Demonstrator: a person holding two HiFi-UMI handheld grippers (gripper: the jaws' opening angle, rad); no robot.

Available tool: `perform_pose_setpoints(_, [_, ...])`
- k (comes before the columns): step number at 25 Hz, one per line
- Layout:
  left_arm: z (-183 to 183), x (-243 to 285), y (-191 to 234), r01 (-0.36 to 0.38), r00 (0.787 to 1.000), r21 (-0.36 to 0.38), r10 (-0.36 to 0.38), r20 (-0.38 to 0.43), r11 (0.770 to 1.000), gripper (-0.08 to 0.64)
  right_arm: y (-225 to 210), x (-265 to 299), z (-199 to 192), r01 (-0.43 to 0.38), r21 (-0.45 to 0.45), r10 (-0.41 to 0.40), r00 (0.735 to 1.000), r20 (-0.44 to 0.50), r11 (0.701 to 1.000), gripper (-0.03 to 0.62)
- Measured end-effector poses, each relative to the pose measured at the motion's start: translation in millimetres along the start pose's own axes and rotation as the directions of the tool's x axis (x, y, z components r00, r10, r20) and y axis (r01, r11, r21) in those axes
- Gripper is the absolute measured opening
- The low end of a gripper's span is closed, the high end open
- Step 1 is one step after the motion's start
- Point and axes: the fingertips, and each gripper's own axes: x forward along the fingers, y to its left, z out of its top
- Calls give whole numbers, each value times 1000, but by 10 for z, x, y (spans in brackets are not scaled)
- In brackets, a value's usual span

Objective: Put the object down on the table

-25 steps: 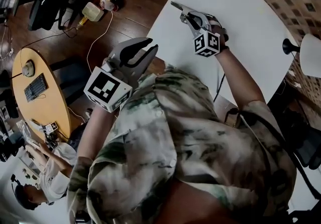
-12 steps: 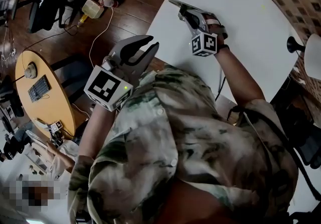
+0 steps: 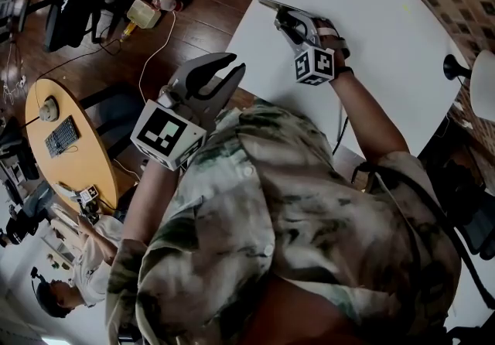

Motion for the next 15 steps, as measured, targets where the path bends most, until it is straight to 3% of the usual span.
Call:
perform_pose_setpoints(3, [-10,-45,0,-12,1000,-3,12,-1,1000,77,-48,-73,66,0,36,-1,1000,24,999,219])
perform_pose_setpoints(9, [-176,-188,-71,-40,999,6,40,-2,999,77,-244,-446,281,49,117,-57,996,69,992,227])
perform_pose_setpoints(15, [-325,-671,-289,-92,995,4,92,35,996,77,-71,-968,621,61,144,-73,994,76,988,222])
